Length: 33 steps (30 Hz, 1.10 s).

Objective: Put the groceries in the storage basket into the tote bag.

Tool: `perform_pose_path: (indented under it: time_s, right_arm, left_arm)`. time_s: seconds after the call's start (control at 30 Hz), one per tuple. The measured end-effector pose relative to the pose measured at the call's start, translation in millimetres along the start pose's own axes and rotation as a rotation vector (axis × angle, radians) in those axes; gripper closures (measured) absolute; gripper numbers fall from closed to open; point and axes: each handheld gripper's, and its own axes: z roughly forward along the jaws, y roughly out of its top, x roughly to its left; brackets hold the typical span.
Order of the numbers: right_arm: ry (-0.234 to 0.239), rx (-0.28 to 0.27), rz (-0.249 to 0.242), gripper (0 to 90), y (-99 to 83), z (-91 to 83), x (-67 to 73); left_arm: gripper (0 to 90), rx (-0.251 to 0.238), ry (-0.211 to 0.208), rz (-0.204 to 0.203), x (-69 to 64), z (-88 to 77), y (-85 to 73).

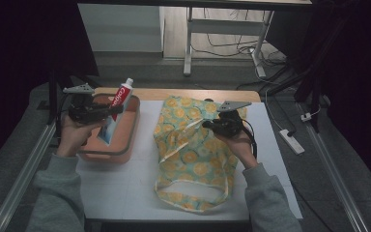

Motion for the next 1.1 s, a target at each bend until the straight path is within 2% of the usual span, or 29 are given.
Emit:
perform_pose_path:
  time_s: [0.3, 0.43, 0.53, 0.77, 1.1]
  right_arm:
    - [-0.002, 0.001, 0.001, 89.3, -0.3, 0.7, 0.3]
    - [-0.003, 0.001, -0.001, 89.4, -0.3, 0.6, 0.3]
    - [-0.003, -0.001, -0.002, 89.3, -0.2, -0.2, 0.1]
    - [-0.006, -0.007, 0.0, 89.3, -0.2, -0.8, -0.1]
    - [-0.011, -0.017, -0.001, 89.3, 0.3, -2.2, 0.3]
  left_arm:
    - [75.6, 0.012, -0.099, 0.051, -27.0, 7.5, 4.0]
    - [75.6, 0.033, -0.125, 0.083, -39.7, 14.0, 5.6]
    - [75.6, 0.062, -0.157, 0.1, -44.4, 20.9, 5.8]
    - [75.6, 0.1, -0.182, 0.124, -57.0, 36.7, 4.4]
    - [75.6, 0.177, -0.247, 0.188, -86.7, 64.7, 0.7]
